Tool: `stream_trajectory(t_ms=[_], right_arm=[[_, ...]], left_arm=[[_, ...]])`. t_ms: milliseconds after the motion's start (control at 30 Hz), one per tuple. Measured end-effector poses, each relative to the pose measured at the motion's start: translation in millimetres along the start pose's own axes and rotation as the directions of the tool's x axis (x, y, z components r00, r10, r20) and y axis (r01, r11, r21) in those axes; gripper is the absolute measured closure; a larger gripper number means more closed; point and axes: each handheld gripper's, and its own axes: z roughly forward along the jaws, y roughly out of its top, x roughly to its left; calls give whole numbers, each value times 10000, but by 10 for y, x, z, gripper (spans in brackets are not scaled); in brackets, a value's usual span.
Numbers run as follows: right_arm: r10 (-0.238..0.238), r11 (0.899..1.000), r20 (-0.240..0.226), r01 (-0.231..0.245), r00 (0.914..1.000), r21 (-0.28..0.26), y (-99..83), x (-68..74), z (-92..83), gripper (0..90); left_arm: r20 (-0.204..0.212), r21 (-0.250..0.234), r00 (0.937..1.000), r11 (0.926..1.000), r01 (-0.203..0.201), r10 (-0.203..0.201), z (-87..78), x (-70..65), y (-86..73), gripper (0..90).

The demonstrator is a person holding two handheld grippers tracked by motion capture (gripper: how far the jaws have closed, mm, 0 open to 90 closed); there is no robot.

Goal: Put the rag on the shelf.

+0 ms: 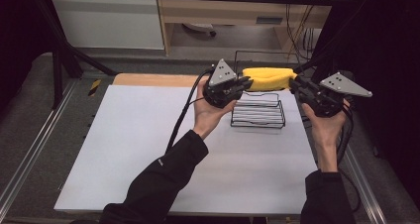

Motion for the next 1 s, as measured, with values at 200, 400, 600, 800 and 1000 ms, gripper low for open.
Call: stream_trajectory(t_ms=[200, 400, 600, 800, 1000], right_arm=[[55, 10000, -84, -55, 9999, -32, -75, -12, -9, 757], [-127, 9999, -105, 127, 9999, 12, -98, -2, -31, 755], [-219, 9997, -152, 220, 9996, 75, -146, 0, -49, 745], [-347, 9993, -281, 351, 9990, 136, -178, 1, -76, 718], [-500, 9981, -400, 513, 9979, 331, -148, 39, -100, 661]], left_arm=[[138, 193, 9999, 9998, 78, -80, -109, 18, 117, 731], [24, -8, 9985, 9986, 538, -538, -144, 116, 345, 769], [227, 1056, 9958, 9907, 857, -886, 59, 151, 328, 897], [458, 1781, 9953, 9810, 763, -857, 161, 112, 161, 899], [314, 2065, 9978, 9771, 506, -583, 225, 94, 66, 900]])
